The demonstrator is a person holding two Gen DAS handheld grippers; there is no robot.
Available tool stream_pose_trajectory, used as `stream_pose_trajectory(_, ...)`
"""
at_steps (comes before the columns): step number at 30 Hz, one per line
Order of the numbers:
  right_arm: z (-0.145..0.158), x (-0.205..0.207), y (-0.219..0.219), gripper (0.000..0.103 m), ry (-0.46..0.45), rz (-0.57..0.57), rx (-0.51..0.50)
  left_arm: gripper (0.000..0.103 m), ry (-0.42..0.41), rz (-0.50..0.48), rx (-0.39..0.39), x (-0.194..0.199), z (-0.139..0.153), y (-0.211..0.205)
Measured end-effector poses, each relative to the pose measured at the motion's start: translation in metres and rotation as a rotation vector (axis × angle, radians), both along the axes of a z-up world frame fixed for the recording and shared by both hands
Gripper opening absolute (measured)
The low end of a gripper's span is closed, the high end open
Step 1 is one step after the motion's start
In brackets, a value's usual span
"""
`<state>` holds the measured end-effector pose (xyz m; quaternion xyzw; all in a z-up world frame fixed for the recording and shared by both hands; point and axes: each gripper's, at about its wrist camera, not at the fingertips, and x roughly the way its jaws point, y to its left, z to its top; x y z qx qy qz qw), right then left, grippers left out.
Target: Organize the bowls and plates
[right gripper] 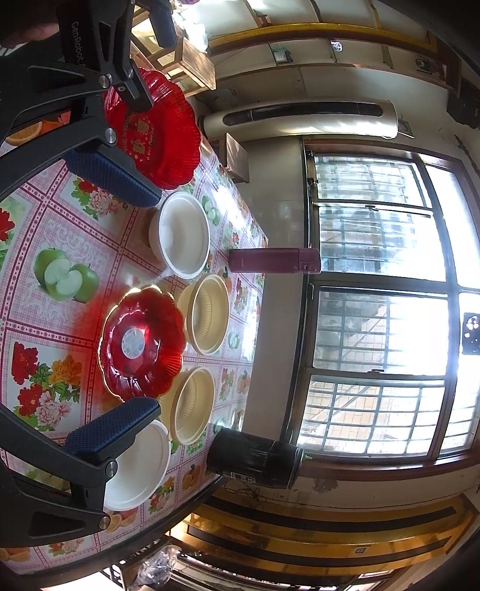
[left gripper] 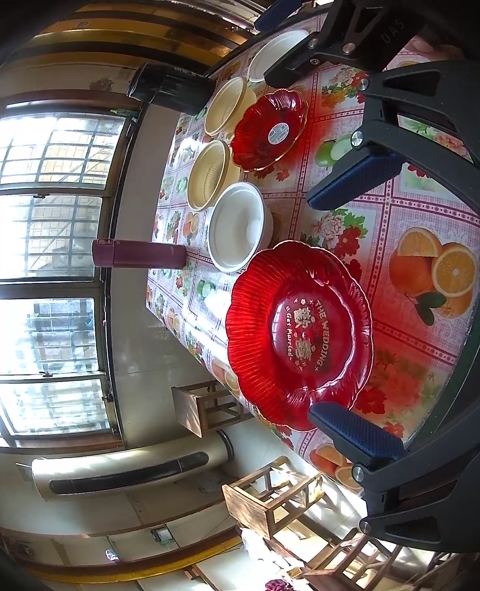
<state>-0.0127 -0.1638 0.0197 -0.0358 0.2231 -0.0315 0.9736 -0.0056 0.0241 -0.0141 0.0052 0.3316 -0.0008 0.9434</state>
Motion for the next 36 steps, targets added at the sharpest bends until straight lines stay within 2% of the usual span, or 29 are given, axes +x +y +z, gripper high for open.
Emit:
stream_pose_trajectory(24, -0.008, 0.006, -0.015, 0.103, 0.024, -0.002, 0.045, 0.103, 0.031, -0.017, 0.025, 0.006, -0.007, -0.014)
stream_pose_trajectory(30, -0.007, 0.01, -0.003, 0.103, 0.024, 0.005, 0.032, 0.103, 0.034, 0.004, 0.019, 0.007, -0.01, 0.006)
stream_pose_trajectory(36, -0.006, 0.016, 0.024, 0.103, 0.02, 0.025, -0.025, 0.103, 0.037, 0.081, -0.003, 0.015, -0.012, 0.048)
